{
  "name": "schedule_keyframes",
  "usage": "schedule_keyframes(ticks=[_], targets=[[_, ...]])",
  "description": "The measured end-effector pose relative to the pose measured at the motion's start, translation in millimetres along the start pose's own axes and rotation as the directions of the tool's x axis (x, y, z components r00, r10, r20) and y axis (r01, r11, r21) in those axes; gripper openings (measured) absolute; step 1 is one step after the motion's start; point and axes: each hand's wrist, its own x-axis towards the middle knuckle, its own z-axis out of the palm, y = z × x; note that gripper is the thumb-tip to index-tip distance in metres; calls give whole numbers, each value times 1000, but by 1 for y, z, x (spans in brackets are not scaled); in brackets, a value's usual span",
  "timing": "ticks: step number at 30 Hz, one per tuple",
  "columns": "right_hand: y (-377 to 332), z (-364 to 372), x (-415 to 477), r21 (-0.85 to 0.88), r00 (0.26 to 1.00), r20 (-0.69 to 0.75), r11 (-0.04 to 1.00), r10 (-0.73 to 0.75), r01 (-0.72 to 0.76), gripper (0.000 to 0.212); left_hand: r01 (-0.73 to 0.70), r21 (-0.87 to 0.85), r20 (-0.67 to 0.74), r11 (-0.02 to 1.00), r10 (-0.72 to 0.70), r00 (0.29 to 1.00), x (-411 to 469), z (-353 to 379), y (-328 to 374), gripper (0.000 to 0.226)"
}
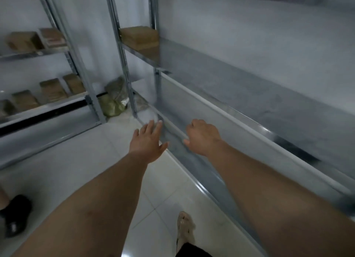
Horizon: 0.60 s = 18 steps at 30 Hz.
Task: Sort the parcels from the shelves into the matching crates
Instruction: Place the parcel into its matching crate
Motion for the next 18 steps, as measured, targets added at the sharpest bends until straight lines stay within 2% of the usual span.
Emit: schedule_keyframes(ticks=[4, 12, 18], targets=[[-1, -8, 77, 13, 998, -32, 998, -59, 60, 47, 73, 68, -9, 995, -73, 997, 62, -13, -32, 76], [25, -44, 223, 7, 988, -49, 989, -148, 149, 47, 107, 103, -46, 989, -103, 994, 193, -43, -53, 77], [14, -49, 312, 8, 976, -58, 977, -211, 212, 59, 192, 134, -30, 972, -189, 981, 247, -49, -99, 79]])
